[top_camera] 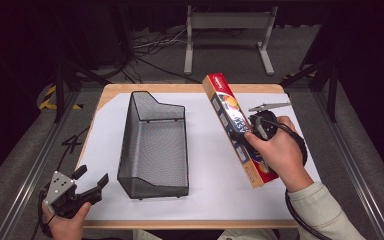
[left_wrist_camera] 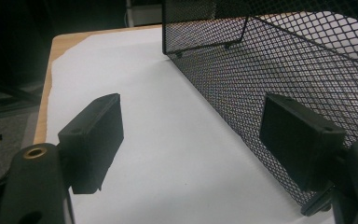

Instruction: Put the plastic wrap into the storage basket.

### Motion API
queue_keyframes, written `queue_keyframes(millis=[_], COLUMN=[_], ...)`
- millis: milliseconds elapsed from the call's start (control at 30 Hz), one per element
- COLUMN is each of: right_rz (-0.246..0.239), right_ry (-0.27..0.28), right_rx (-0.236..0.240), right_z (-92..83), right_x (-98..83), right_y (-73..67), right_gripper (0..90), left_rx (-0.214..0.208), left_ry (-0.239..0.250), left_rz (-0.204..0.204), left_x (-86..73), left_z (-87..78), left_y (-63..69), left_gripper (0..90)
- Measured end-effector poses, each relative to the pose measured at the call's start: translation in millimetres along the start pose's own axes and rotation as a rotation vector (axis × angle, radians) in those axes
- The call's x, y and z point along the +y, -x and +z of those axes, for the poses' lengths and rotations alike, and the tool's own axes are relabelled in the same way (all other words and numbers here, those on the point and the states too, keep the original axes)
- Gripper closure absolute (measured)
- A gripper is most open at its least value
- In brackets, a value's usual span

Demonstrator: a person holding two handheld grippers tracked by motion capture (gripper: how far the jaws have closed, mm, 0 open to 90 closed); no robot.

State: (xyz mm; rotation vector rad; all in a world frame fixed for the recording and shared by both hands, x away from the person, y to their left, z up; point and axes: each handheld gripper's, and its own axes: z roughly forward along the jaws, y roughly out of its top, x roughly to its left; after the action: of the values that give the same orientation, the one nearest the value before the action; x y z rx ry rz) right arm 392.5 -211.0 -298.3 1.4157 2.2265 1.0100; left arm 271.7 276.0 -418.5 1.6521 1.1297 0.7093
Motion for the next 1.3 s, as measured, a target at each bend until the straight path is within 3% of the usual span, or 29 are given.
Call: queue_keyframes(millis=[33,267,800,1300], right_rz=[-0.013,-0.037,-0.056,-0.094], right_ry=[0.006,-0.001,0.001,-0.04], right_rx=[0.011,0.048,0.131,0.187], right_z=[2.0,8.6,22.5,44.3], right_x=[3.5,10.4,18.7,24.9], right_y=[-8.1,-25.7,-56.5,-89.4], right_gripper=[39.5,39.5,39.5,39.5], left_rx=[-0.001,-0.004,-0.008,-0.01], left_ry=[-0.001,-0.008,-0.014,-0.012], left_rz=[-0.001,0.005,0.016,0.011], left_x=[0.0,0.0,0.0,-0.3], left_z=[0.2,1.1,1.5,2.1], left_y=[0.1,0.4,0.6,0.7], left_gripper=[22.4,22.7,22.7,22.7])
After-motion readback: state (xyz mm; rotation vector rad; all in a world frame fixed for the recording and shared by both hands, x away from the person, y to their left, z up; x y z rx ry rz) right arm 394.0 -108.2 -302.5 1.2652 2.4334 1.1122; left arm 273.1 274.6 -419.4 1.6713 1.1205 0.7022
